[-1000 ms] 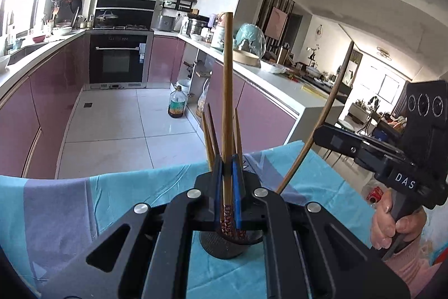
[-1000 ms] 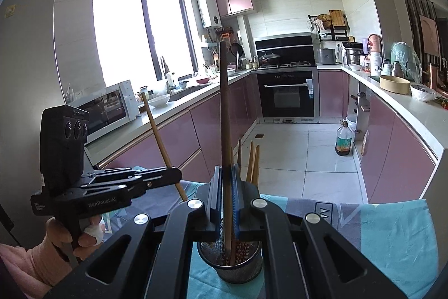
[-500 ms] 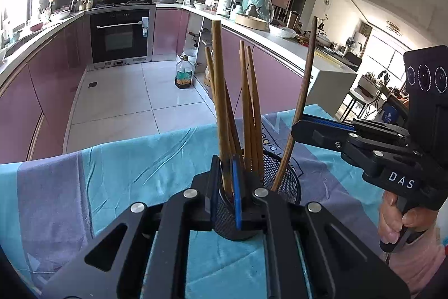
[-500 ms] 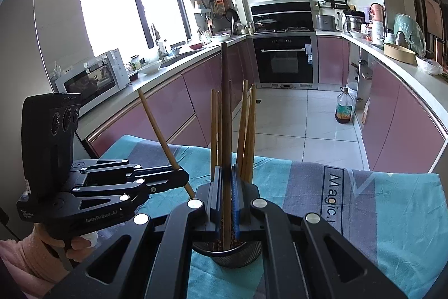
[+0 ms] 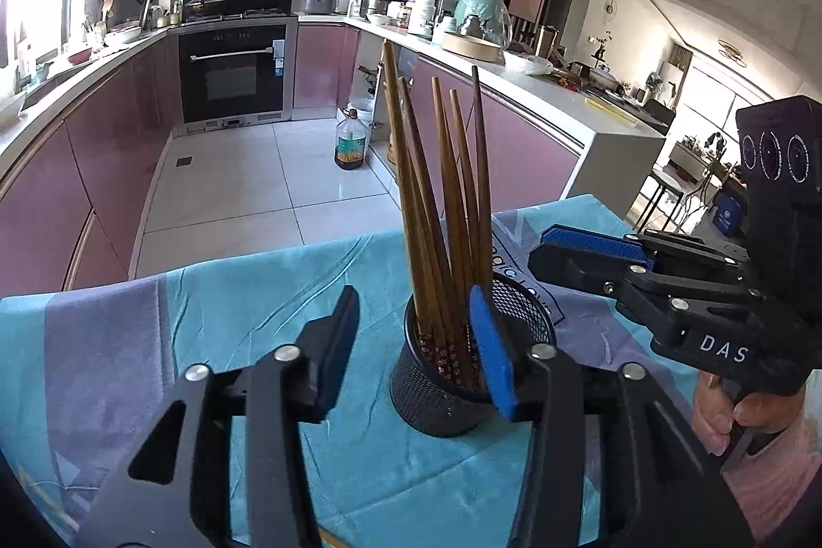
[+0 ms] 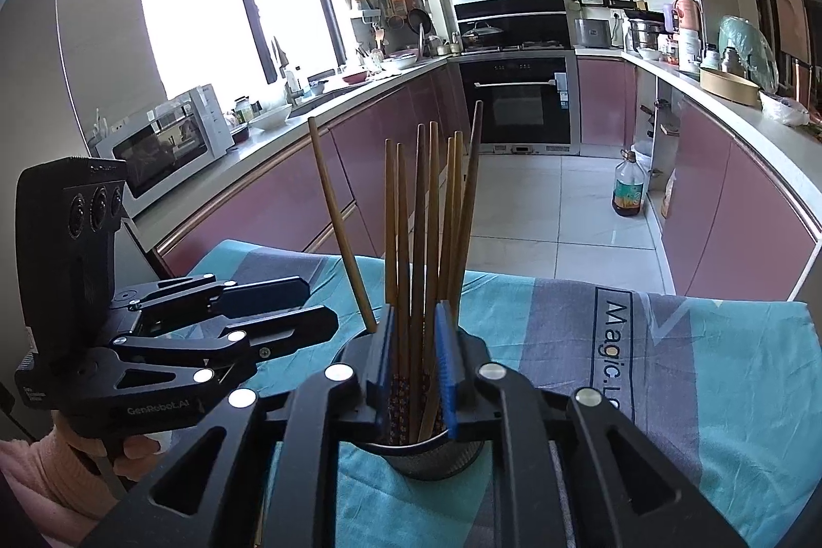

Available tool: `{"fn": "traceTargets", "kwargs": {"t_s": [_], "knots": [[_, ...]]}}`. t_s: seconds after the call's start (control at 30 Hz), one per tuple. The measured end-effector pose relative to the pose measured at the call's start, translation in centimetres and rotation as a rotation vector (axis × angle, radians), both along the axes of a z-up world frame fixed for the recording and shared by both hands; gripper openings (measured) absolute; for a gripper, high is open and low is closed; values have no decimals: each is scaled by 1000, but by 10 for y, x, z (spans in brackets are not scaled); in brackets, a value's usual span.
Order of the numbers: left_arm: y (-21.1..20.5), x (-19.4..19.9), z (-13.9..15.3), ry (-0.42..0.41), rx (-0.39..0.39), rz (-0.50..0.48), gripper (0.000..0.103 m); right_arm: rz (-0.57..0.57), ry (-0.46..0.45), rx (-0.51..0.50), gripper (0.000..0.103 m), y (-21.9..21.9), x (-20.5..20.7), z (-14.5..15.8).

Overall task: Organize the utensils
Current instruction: 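Open the right gripper and withdraw it from the mesh cup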

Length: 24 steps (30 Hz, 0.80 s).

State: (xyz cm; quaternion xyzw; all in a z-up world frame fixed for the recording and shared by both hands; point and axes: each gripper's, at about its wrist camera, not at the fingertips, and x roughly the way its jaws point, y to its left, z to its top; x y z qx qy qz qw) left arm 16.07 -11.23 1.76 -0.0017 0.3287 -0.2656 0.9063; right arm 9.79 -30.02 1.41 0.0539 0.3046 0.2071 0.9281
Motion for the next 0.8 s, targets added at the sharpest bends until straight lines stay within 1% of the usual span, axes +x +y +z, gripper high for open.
{"fn": "traceTargets", "kwargs": {"t_s": [0.1, 0.17, 0.2, 0.23, 0.3, 0.37, 0.4, 0.47, 0.67, 0.8], "knots": [[3, -5, 1, -7, -5, 7, 51, -3, -7, 2, 22, 0, -5, -1], [5, -8, 2, -19, 0, 20, 58, -1, -10, 5, 25, 0, -9, -1], [6, -10, 3, -25, 3, 26, 59, 0, -14, 4, 26, 1, -11, 0], [8, -12, 3, -29, 4, 32, 63, 1, -21, 2, 28, 2, -14, 0], [13, -17, 2, -33, 1, 43, 65, 7, -31, 1, 32, 3, -20, 2], [18, -23, 1, -37, 3, 57, 73, 10, -40, 0, 38, 5, -24, 2], [21, -25, 0, -40, 4, 67, 75, 10, -46, -2, 40, 5, -27, 2], [26, -29, -1, -40, 5, 81, 82, 10, -54, -8, 46, 8, -32, 2], [44, -40, -6, -28, 3, 121, 85, 28, -55, -10, 52, 12, -46, -3], [56, -50, -5, -34, 5, 154, 86, 49, -43, -4, 52, 16, -57, -9]]}}
